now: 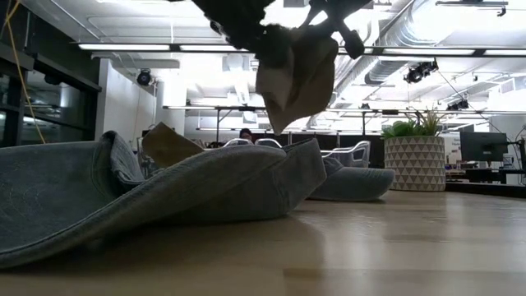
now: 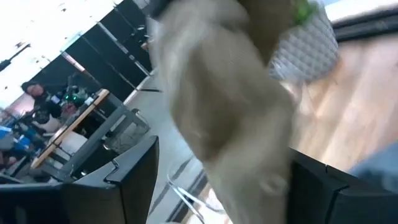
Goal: Pick & Place hat
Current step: Put the brown cap into the left transparent bin
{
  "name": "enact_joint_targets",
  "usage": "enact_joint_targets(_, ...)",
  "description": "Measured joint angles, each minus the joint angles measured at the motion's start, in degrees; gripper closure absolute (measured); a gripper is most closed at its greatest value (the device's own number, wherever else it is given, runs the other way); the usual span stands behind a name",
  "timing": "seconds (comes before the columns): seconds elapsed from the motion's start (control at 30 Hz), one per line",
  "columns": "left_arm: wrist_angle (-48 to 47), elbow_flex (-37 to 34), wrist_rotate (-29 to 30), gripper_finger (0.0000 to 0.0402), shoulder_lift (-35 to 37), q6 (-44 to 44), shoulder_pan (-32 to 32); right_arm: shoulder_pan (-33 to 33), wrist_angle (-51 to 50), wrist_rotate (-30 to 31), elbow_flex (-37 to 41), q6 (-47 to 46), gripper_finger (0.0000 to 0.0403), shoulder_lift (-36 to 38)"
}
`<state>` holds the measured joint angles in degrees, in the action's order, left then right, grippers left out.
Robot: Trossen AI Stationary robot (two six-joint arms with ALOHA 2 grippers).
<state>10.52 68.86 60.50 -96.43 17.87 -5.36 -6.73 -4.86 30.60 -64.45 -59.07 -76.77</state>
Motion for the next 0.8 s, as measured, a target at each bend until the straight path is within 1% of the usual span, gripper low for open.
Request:
enact_joint_targets(0.33,0.45,0.02,-4.62,0.0137,0.05,-1.91,1.67,0.00,0.52,-1.15,0.00,0.63,0.0403,0.02)
enact_joint_targets(0.43,0.48,0.02,-4.39,0.0137,0.05,-3.32,1.79,0.00,0.49,-1.15,0.00,0.98,0.0403,0.02)
enact_joint_targets(0.8,0.47,0.02,-3.92,0.0137,0.05,-3.65,0.80,-0.03,1.06,-0.21,0.00,1.50,0.0403,0.02)
